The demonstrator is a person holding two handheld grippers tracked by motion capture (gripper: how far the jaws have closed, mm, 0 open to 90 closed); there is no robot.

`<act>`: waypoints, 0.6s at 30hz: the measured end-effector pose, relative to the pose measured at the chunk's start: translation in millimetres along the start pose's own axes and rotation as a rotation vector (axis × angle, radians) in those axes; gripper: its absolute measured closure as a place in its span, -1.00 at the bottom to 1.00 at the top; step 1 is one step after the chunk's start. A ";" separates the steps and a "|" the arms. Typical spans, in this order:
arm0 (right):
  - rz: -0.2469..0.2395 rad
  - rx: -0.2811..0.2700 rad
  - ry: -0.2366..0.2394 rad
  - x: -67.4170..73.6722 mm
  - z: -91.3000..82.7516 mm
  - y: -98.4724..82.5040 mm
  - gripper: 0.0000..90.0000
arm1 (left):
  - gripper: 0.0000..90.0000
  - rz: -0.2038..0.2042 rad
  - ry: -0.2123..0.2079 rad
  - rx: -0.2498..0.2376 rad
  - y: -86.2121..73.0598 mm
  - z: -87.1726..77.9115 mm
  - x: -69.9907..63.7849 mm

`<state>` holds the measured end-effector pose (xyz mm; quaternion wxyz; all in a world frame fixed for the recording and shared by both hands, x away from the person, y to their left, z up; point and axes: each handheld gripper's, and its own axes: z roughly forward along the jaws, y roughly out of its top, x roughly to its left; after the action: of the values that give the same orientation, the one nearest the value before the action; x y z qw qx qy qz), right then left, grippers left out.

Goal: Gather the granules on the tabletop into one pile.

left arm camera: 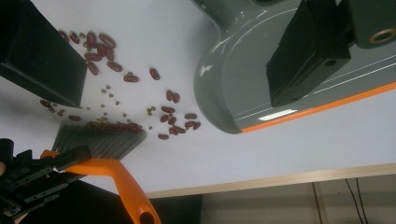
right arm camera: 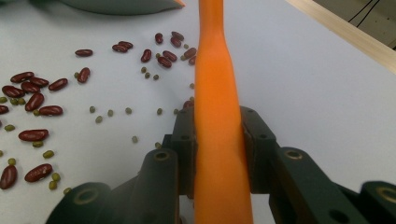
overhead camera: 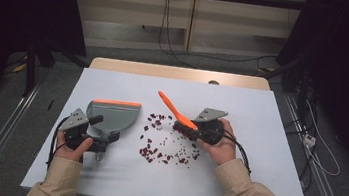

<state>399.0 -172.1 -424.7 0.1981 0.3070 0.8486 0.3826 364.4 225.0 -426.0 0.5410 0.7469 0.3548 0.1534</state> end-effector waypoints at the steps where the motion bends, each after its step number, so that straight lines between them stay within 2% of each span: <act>1: 0.002 -0.002 0.001 0.0 -0.2 -0.2 0.59 | -0.89 0.001 -0.001 0.000 0.0 0.1 -0.1; 18: -0.007 -0.007 0.033 7.5 -3.9 1.6 0.59 | -0.89 -0.001 -0.007 -0.001 0.1 0.5 -0.6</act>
<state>391.9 -168.3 -421.8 0.1865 0.2968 0.8516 0.3898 364.3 224.2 -426.0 0.5427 0.7470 0.3533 0.1507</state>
